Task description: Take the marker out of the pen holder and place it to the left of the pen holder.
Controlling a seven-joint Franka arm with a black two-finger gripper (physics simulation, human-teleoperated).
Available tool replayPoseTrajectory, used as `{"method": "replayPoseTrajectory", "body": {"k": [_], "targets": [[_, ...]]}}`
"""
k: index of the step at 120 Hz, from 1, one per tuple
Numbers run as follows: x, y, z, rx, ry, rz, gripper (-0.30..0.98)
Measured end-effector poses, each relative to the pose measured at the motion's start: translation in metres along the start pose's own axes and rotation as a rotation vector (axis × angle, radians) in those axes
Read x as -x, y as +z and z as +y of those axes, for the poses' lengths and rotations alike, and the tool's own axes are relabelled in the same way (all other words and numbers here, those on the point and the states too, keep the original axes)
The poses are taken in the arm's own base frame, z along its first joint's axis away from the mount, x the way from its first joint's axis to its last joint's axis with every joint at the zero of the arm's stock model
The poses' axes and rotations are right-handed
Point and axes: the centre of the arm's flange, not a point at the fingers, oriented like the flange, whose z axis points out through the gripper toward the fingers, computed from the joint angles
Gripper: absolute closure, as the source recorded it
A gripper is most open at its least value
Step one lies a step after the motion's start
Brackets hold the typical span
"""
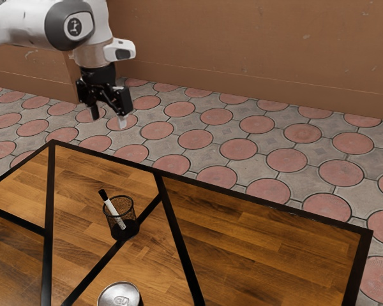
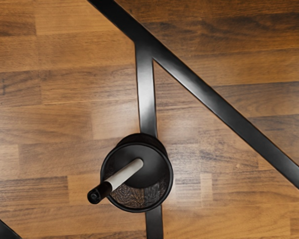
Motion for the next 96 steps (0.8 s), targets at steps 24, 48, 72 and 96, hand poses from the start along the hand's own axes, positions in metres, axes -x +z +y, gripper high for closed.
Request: {"method": "replayPoseTrajectory", "body": {"k": [24,48,72,96], "targets": [[0.007,0.101,-0.008,0.019,-0.01,-0.125,0.02],[0.007,0.206,-0.01,0.066,-0.062,-0.173,0.03],[0.007,0.203,-0.065,0.079,-0.175,-0.073,0.03],[0.011,0.238,-0.065,0.157,-0.24,-0.011,0.03]]}}
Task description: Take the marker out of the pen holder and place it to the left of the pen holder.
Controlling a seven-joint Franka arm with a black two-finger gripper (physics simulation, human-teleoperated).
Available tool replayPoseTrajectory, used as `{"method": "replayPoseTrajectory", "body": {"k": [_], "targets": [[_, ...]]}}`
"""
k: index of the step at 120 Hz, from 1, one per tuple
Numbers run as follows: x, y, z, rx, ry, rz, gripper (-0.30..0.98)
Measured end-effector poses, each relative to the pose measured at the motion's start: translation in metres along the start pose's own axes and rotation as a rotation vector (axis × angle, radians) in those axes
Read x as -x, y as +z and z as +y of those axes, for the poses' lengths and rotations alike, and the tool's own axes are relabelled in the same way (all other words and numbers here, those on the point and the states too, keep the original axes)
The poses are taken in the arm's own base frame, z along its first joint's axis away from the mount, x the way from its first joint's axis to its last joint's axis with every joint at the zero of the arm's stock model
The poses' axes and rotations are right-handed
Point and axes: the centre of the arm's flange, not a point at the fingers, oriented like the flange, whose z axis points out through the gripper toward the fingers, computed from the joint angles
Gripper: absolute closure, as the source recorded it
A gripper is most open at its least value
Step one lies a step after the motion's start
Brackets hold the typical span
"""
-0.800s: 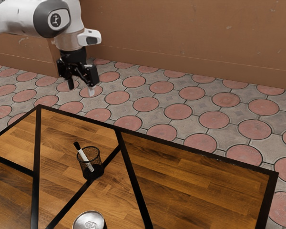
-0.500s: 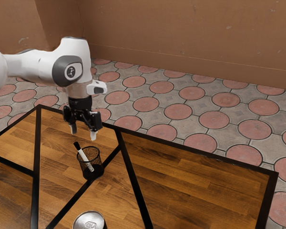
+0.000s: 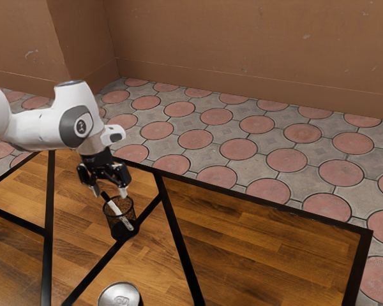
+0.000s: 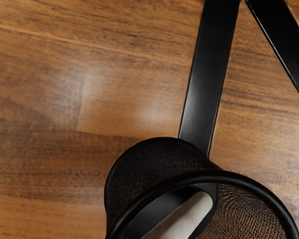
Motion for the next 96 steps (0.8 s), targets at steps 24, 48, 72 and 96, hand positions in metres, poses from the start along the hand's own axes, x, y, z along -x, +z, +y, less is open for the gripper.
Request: {"method": "replayPoseTrajectory", "body": {"k": [24,48,72,96], "targets": [[0.003,0.012,-0.004,0.028,-0.01,0.036,0.03],[0.005,0.012,-0.008,0.035,-0.003,0.054,0.14],[0.014,0.002,-0.009,0.055,0.013,0.046,0.3],[0.019,0.001,-0.007,0.064,0.028,0.034,0.42]]}}
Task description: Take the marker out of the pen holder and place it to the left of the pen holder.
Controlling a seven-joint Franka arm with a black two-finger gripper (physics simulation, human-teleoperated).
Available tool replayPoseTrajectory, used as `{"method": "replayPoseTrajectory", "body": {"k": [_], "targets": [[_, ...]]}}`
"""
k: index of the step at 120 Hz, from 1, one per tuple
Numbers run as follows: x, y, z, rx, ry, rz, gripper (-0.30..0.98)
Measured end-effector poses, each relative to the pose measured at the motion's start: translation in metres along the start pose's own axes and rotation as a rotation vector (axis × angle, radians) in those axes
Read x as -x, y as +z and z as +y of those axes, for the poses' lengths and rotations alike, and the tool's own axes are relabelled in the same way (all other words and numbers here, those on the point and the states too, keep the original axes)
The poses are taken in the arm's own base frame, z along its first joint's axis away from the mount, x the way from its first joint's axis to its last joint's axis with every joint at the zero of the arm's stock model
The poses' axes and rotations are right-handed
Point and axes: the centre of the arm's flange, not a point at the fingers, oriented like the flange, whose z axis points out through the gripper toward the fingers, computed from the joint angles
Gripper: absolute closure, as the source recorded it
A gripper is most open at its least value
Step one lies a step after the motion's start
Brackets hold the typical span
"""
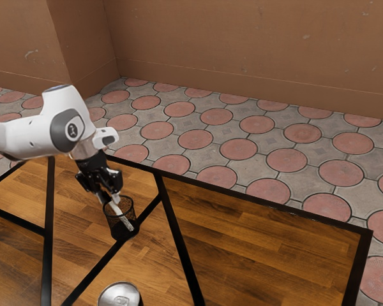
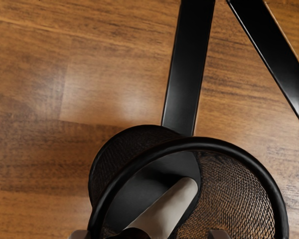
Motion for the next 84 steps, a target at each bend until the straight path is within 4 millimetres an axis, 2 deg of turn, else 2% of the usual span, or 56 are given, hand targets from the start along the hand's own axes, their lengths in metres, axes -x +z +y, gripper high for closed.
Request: {"method": "replayPoseTrajectory", "body": {"k": [17,34,48,74,84], "targets": [[0.001,-0.002,0.004,0.006,0.019,-0.001,0.46],[0.002,0.002,0.021,0.016,0.053,-0.008,0.49],[0.002,0.003,0.029,0.021,0.072,-0.01,0.59],[0.002,-0.006,0.025,0.024,0.073,0.005,0.72],[0.005,-0.02,0.028,0.031,0.082,0.016,0.74]]}}
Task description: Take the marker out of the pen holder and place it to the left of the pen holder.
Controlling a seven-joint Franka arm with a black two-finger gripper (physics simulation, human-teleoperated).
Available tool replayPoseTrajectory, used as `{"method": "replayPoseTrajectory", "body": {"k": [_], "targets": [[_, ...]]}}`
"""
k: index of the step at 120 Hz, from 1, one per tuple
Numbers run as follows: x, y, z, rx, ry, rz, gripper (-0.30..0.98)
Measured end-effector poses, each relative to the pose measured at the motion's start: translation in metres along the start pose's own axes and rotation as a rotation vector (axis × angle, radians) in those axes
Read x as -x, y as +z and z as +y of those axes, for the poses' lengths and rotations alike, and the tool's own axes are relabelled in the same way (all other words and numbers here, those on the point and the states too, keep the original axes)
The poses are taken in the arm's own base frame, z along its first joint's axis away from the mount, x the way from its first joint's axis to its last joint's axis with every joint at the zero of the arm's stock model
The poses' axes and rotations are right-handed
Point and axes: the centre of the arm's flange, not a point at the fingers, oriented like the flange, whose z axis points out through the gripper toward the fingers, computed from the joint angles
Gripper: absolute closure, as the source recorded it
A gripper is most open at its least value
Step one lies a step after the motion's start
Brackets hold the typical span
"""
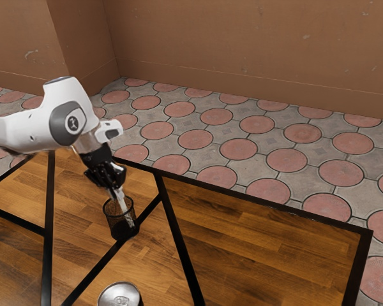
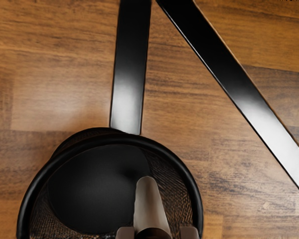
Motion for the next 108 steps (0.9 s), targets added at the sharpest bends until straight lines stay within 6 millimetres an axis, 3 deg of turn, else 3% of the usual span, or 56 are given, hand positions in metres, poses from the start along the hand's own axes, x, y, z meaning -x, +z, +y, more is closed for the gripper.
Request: {"method": "replayPoseTrajectory", "body": {"k": [47,84,108], "targets": [[-0.02,-0.085,0.007,-0.037,0.052,0.001,0.78],[-0.017,-0.099,-0.014,-0.032,0.046,-0.021,0.79],[-0.008,-0.104,-0.058,-0.024,-0.006,-0.033,0.79]]}}
